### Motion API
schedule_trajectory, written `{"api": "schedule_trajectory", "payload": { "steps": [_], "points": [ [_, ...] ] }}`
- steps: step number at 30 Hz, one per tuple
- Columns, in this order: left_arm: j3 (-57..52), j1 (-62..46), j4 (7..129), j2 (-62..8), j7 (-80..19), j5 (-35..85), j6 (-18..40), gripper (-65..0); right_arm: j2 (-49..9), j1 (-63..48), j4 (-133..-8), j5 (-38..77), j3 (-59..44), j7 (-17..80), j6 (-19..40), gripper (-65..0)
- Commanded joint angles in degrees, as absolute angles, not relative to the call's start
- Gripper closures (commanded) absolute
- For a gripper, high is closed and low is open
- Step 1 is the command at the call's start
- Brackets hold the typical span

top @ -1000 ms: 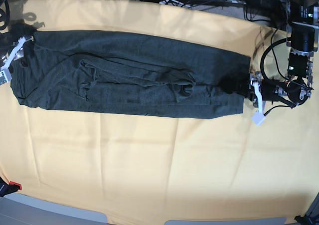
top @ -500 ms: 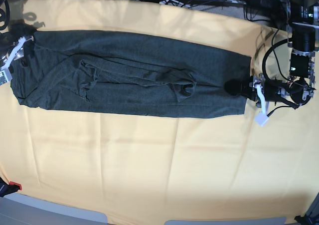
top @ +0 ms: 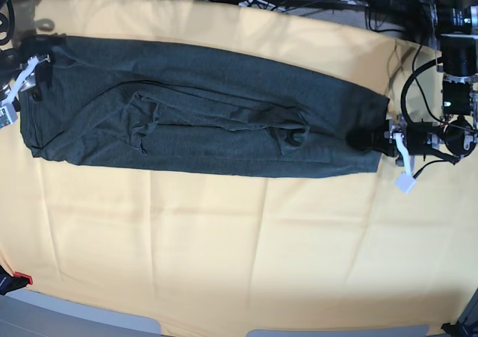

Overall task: Fold the T-shirt properly
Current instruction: 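Lift the held end with the left gripper, folding it toward the right gripper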

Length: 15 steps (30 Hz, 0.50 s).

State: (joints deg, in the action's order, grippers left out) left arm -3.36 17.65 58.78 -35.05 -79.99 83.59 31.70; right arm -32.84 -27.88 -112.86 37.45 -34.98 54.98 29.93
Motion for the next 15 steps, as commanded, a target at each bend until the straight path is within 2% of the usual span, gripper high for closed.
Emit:
{"api": "schedule_trajectory", "payload": {
  "steps": [1, 7, 15],
  "points": [
    [-3.8, 19.0, 59.4, -35.4, -80.0, 85.0, 31.4, 0.0, -34.0, -27.7, -113.6, 37.6, -35.7, 53.5, 29.7, -31.3],
    [-3.8, 19.0, 63.9, -31.7, -80.0, 85.0, 30.7, 0.0, -34.0, -27.7, -113.6, 37.7, -35.7, 53.5, 29.8, -31.3],
    [-3.8, 18.9, 79.2, -24.4, -80.0, 85.0, 30.8, 0.0, -34.0, -27.7, -113.6, 37.7, -35.7, 53.5, 29.8, -31.3]
  ]
}}
